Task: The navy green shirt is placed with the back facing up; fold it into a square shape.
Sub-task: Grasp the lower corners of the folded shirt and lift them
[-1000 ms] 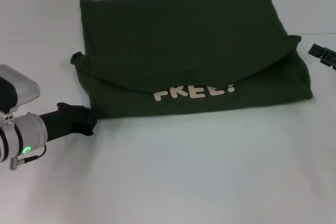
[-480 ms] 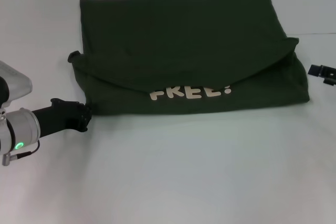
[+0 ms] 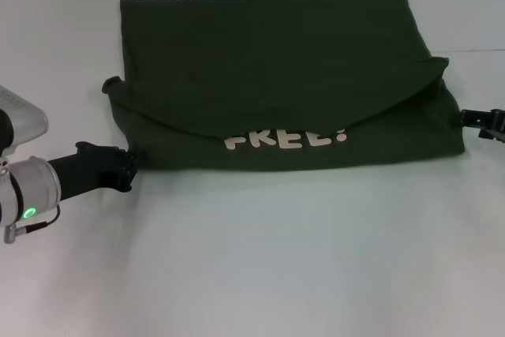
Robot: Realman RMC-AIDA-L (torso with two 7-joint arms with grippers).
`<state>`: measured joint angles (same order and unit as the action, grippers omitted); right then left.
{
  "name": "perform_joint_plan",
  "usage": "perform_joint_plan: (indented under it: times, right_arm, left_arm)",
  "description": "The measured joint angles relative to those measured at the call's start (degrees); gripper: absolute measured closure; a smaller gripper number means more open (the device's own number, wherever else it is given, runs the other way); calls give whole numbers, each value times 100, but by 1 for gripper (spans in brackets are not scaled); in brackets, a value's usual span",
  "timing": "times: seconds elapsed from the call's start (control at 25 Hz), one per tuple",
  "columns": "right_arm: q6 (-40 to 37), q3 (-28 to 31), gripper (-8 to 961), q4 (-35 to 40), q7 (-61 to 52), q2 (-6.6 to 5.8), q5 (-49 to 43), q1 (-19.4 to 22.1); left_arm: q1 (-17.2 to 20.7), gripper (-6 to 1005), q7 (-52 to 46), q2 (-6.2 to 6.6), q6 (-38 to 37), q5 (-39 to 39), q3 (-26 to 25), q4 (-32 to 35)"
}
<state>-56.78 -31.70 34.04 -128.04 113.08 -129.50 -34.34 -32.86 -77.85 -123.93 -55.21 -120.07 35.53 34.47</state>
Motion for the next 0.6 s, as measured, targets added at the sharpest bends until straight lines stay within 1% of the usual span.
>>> perform_joint_plan:
  times: [0.12,0.28,0.6]
  right_arm:
    - [89,-20,178,-74,26,35,0,-57]
    - [209,-100,178,-108,39,123,0,-84]
    - [371,-156,178,-291,155,224,35,-118]
  left_arm:
    - [-1,1000,-1,0,26,2,-4,0]
    - [-1,1000,-2,0,42,2,-4,-7]
    - [-1,999,-2,0,117,8,1,-27]
